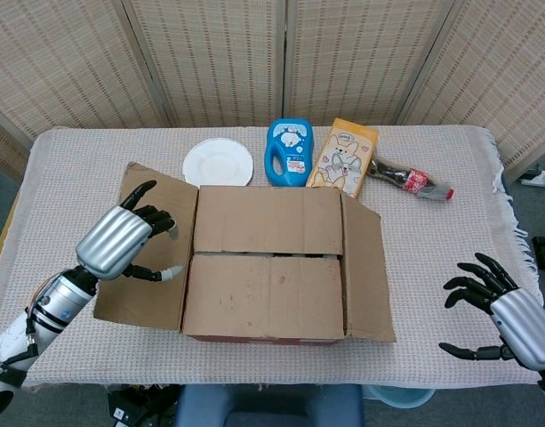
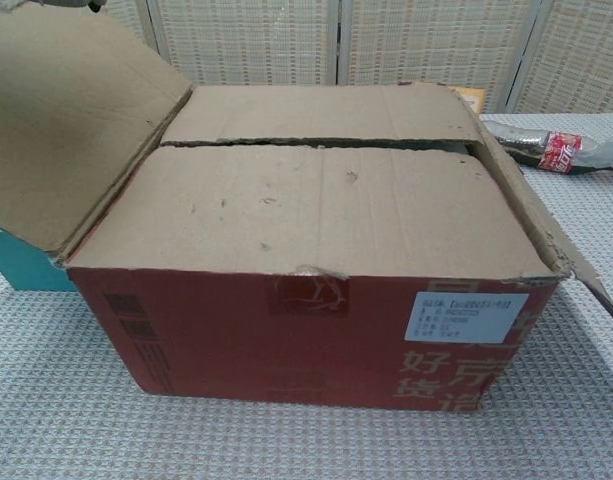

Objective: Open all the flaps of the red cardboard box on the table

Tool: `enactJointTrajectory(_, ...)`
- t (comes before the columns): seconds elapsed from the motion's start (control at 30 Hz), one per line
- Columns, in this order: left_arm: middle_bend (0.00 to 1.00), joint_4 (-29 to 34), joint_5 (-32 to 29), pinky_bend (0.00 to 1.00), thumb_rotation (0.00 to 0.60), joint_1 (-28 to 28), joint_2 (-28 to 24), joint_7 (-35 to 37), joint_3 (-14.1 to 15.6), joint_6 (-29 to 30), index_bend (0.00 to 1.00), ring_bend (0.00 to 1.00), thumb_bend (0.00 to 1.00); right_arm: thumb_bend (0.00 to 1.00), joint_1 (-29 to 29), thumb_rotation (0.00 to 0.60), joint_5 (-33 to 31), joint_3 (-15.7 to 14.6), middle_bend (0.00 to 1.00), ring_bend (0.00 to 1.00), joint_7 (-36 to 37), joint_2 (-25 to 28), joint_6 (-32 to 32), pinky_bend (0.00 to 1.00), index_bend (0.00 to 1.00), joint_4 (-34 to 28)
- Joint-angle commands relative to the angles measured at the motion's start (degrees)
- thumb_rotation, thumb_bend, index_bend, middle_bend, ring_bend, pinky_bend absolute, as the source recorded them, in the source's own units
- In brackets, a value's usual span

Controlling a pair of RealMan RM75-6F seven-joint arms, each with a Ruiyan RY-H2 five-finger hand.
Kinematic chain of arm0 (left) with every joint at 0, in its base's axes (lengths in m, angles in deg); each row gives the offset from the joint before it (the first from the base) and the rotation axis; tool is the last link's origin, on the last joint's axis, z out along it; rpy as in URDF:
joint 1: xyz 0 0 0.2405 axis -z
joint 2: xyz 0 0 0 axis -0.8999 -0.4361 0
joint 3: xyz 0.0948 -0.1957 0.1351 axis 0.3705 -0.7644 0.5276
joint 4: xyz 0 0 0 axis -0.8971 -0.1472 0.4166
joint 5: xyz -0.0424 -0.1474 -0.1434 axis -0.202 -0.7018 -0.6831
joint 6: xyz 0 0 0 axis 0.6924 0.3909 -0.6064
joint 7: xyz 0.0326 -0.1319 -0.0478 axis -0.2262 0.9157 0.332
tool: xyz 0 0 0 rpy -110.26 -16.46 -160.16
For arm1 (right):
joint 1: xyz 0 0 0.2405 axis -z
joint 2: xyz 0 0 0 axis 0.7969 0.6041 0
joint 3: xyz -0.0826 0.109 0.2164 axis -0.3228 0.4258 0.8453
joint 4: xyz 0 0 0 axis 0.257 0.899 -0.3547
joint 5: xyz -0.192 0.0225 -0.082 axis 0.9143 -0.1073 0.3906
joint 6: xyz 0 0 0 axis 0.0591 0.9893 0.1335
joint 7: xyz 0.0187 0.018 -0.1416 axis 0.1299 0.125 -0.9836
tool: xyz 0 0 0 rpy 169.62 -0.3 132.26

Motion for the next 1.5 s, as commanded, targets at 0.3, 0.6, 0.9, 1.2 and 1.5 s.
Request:
enactJointTrajectory(0.3,0.44,-0.91,-2.24,0.00,0.261,-1.97,0.75,0.69,0.31,-0.15,0.41,0.42,0.25,0.07,-6.01,0.503,0.20,1.26,0.11,0.04,-2.43,3.41,-9.68,0.00,0.09,-4.97)
enactJointTrajectory(0.6,0.43,-1.56,-0.68,0.00,0.546,-3.70,4.66,-2.09,1.48,1.90,0.34,0.42,0.27,0.07,-17.70,0.600,-7.55,8.18,0.04,0.01,-8.05,0.26,-25.02,0.00,0.00,-8.92)
enactJointTrajectory(0.9,0.43,-2.63,2.46,0.00,0.600,-4.75,6.23,-2.54,2.44,2.73,0.33,0.42,0.39,0.07,-27.37,0.600,-20.80,15.40,0.04,0.01,-20.02,-10.25,-34.68,0.00,0.00,-6.30)
enactJointTrajectory(1.2,0.43,-1.82,3.94,0.00,0.600,-5.59,5.90,-3.29,2.85,3.10,0.34,0.42,0.39,0.07,-32.94,0.600,-28.72,17.70,0.04,0.00,-28.91,-20.14,-37.26,0.00,0.00,-1.27)
enactJointTrajectory(1.5,0.43,-1.59,4.30,0.00,0.600,-6.54,5.62,-3.67,3.27,3.24,0.34,0.42,0.39,0.07,-37.32,0.600,-33.67,18.58,0.04,0.00,-34.43,-27.08,-38.75,0.00,0.00,4.19)
